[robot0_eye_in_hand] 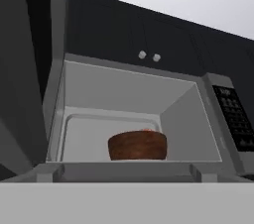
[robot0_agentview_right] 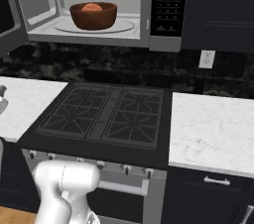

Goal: Open the microwave, place the bowl with waffle inside the microwave, then close the microwave door and turn it on.

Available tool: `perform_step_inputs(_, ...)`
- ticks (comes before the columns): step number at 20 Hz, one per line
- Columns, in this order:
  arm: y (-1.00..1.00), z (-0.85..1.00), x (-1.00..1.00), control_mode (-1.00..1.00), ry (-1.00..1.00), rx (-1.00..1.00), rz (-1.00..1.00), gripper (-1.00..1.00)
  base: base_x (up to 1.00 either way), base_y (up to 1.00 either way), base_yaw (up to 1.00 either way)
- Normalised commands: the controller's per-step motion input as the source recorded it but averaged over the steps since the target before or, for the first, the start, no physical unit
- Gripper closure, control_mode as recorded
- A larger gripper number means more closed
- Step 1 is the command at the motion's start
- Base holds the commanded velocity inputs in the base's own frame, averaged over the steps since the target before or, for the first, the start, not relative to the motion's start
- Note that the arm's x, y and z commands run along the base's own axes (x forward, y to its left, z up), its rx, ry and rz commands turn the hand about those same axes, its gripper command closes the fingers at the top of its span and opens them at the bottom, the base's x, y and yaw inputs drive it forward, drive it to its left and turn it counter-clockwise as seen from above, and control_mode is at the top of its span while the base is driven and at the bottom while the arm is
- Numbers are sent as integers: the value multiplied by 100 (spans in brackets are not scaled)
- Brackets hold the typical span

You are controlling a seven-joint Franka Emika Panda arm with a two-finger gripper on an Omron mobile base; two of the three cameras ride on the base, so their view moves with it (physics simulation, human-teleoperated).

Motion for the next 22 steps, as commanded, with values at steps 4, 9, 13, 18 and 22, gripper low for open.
perform_step_inputs(4, 54, -15, 3, -100, -11, 0, 3, -100, 0, 0, 0)
perform_step_inputs(9, 63, -1, 0, -100, -2, 0, 2, -100, 0, 0, 0)
perform_step_inputs(13, 65, 0, 0, -100, 0, 0, 0, -100, 0, 0, 0)
perform_step_inputs(18, 30, 0, 0, -100, -6, 1, 1, -100, 0, 0, 0)
perform_step_inputs(22, 0, 2, 1, -100, -11, 19, 0, -100, 0, 0, 0)
